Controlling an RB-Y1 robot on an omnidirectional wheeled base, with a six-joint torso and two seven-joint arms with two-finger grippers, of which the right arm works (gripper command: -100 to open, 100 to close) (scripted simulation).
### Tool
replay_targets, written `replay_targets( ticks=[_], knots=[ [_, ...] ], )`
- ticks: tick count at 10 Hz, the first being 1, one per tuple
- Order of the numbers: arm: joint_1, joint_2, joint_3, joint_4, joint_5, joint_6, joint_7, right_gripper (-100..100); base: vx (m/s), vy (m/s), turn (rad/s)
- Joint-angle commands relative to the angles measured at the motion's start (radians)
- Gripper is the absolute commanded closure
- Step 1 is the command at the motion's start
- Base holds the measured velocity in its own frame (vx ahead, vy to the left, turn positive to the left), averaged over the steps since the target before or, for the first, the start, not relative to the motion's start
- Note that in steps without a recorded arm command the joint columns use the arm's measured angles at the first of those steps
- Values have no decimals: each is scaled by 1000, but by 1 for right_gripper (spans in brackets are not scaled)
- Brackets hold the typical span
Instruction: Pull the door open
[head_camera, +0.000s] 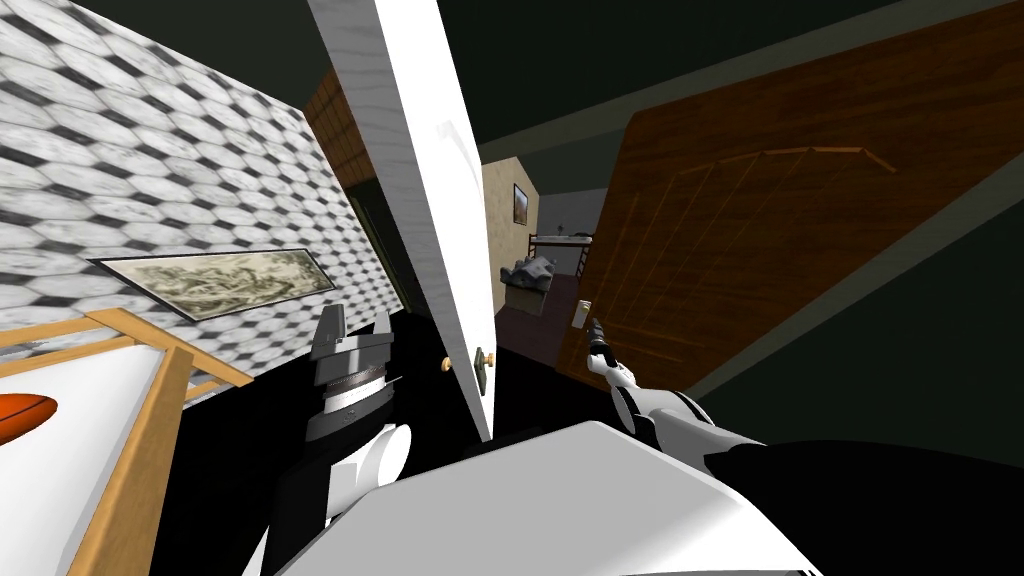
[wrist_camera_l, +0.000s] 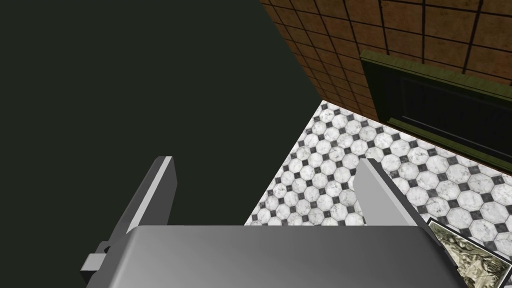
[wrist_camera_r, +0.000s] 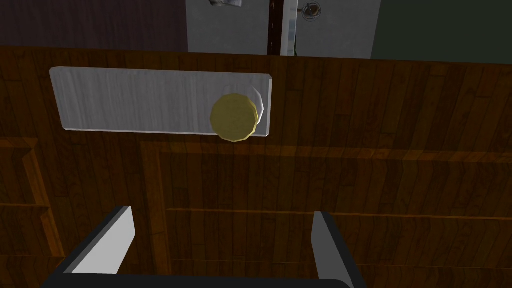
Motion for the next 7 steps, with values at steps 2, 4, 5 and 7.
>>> replay_targets(
  ticks=[2, 4, 5, 7],
  knots=[
    [1, -3, -10, 4, -5, -1, 6, -100, 3, -14, 32],
    [8, -10, -33, 8, -17, -3, 19, -100, 17, -37, 141],
    [10, -14, -45, 14, -22, -5, 25, -100, 35, -122, 324],
    [15, -24, -72, -14, -36, -10, 40, -100, 20, -146, 259]
  ],
)
